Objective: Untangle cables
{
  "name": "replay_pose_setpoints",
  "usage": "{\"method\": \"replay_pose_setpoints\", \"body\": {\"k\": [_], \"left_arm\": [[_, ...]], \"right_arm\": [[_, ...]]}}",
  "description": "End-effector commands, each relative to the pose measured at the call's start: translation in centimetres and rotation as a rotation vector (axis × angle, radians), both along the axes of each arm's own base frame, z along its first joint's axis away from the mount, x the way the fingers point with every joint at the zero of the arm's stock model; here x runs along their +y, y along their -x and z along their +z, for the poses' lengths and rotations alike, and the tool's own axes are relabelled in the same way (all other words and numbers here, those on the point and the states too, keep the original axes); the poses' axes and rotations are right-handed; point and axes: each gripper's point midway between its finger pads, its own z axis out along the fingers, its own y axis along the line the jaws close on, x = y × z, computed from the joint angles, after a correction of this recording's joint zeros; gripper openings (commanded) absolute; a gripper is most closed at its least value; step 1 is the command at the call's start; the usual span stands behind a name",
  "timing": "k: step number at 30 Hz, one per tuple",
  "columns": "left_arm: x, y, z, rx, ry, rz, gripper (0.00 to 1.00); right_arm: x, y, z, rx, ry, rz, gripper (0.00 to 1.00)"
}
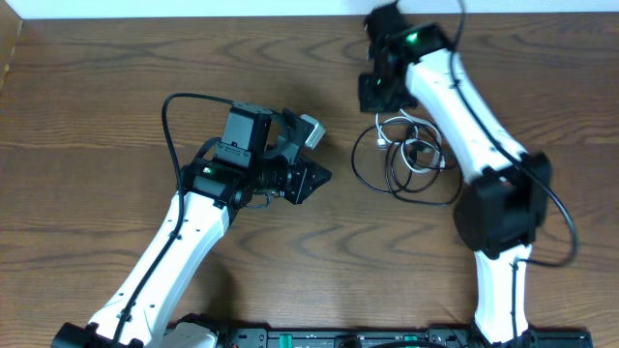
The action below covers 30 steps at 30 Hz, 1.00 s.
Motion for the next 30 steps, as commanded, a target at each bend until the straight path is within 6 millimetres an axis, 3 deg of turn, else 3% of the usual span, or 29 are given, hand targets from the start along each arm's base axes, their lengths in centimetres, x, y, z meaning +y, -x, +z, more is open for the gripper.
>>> {"method": "replay_pose_setpoints", "body": {"k": [1,6,14,19,24,30], "left_arm": [[-0.7,0.5,0.7,-0.008,0.046,-0.046,0.24],[-0.9,0.4,0.9,-0.021,0.056,-0.05,0.24],[-1.5,-0.1,1.8,-0.067,0.088,-0.069,0.25],[-3.3,0.4,1.9,-0.083,0.109,-0.126,0.29],[-6.1,1.2,0.6,-0.078,0.111,-0.204,0.29],[-7.5,0.5,-1.1,-0.066,0.108,-0.217,0.29]], "right_arm": [[-0.8,0.3,8.6,-0.172,-0.025,0.02,0.01],[-3.3,2.6,15.9,-0.297,0.011,-0.01,0.01],[-5.2,7.3,23.9,-0.463,-0.046,0.0,0.01],[-6.2,8.5,25.5,-0.509,-0.039,-0.014,0.01],[-6.8,8.8,25.1,-0.487,-0.01,-0.021,0.01],[-8.2,8.9,24.7,-0.471,0.036,-0.047,0.01]]}}
